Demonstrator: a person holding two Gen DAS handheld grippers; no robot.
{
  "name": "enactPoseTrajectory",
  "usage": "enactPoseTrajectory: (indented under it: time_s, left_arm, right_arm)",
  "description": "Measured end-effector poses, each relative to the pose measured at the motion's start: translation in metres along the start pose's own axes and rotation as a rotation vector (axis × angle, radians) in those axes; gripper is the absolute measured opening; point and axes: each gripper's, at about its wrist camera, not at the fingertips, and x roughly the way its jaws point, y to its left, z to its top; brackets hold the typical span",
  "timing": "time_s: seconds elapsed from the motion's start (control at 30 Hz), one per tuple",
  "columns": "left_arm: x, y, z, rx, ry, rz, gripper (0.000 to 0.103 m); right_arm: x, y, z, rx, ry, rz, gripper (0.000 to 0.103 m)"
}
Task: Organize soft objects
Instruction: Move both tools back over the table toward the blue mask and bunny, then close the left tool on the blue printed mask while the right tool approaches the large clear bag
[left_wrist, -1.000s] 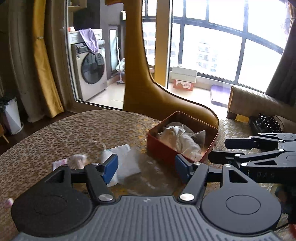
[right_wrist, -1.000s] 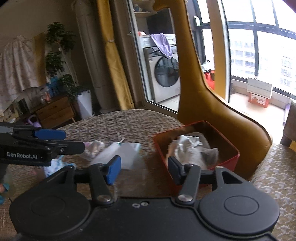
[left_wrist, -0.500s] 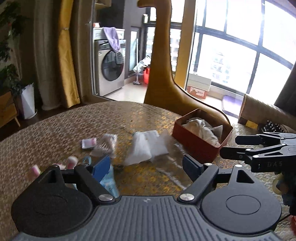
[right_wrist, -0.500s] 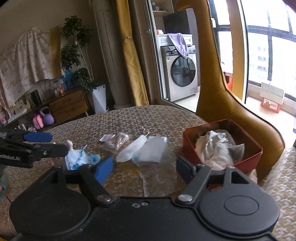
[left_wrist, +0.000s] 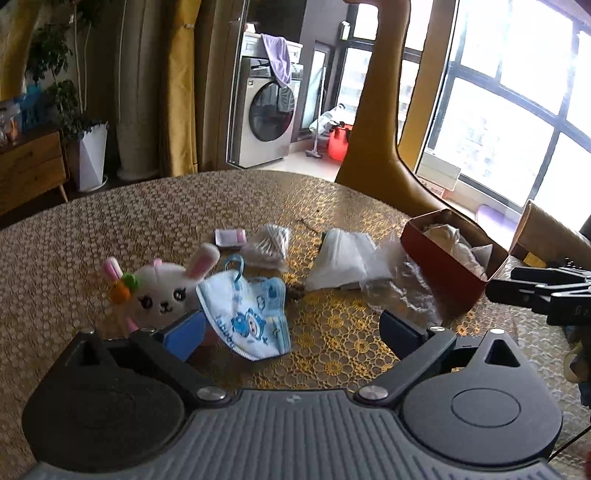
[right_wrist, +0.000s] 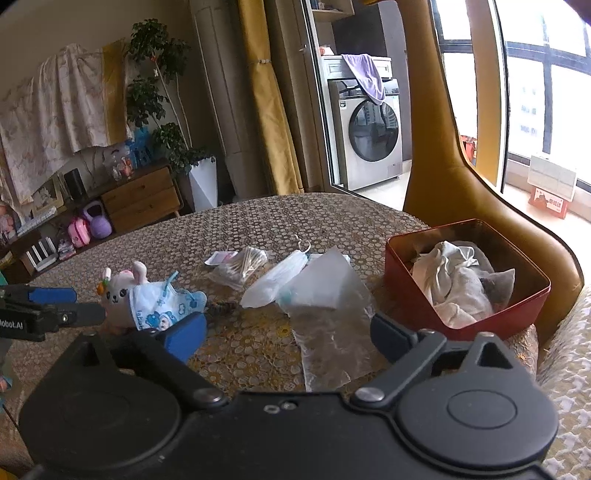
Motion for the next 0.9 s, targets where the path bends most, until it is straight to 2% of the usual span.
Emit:
enactPoseTrajectory:
  time_s: [0.17, 0.6, 0.73, 0.9]
  left_arm:
    - [0.013, 0.002, -0.014, -0.003, -0.003, -0.025, 0.101]
    - [0.056, 0.015, -0.038, -0.059, 0.027, 0.085, 0.101]
    - [0.073, 0.013, -0.039, -0.046, 0.047, 0.128, 0.101]
    - [0.092, 0.015, -0.041, -0.072, 0.081, 0.145, 0.101]
  right_arm:
    - [0.013, 0.000, -0.003, -0.024, 0.014, 0.007, 0.102]
    - [0.061, -0.008, -0.003, -0.084, 0.081, -0.006, 0.103]
    - [0.078, -0.010, -0.003, -0.124, 0.099, -0.019, 0.103]
    - [0.105, -0.017, -0.002, -0.146, 0.131, -0.025, 0.103]
